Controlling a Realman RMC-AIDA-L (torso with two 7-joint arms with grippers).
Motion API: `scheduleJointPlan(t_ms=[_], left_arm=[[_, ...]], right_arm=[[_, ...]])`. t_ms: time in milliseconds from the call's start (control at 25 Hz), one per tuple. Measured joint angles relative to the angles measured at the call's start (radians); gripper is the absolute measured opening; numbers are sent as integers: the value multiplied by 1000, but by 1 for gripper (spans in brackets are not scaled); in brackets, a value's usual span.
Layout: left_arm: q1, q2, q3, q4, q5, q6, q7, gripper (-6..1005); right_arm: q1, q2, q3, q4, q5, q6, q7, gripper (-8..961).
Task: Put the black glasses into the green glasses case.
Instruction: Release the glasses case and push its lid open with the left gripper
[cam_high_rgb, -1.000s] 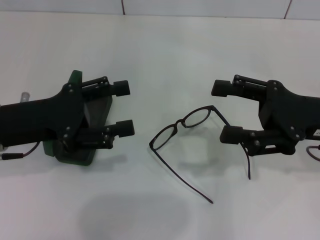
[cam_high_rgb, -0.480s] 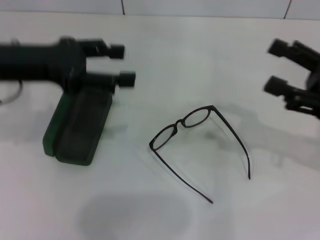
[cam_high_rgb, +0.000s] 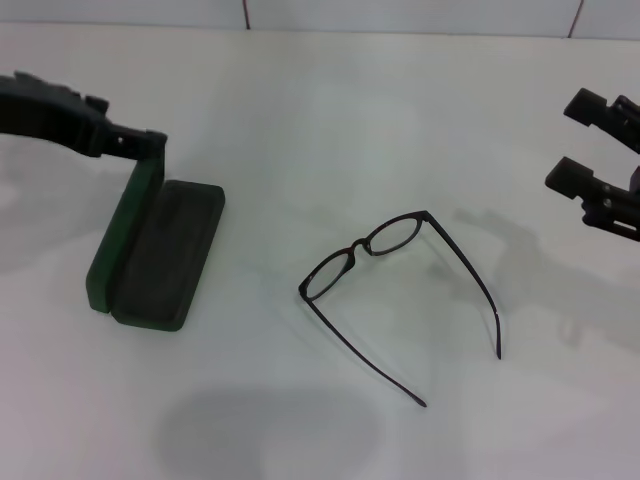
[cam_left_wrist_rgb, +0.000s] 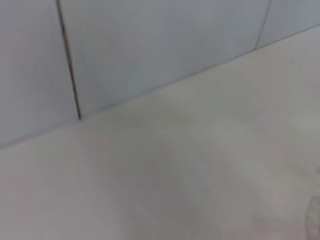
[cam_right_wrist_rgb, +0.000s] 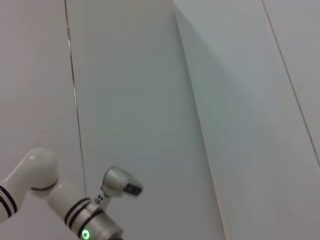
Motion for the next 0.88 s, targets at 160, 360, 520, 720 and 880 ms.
scheduleJointPlan(t_ms=[160,360,520,720,880], left_arm=[[-1,0,-1,-89,3,-46,1,844],[-8,2,3,-184,42,-103,5,842],[-29,3,3,-250,95,-116,5,841],[-58,2,10,-322,136,-126,5,839],[-82,1,35,-363,174,-127,-3,838]], right_arm=[[23,-2,0,6,-1,6,1,875],[39,0,0,8,-5,25,4,875],[38,0,-1,9,-5,30,5,875],[36,1,-1,10,-5,42,5,874],[36,4,-1,10,-5,47,6,874]])
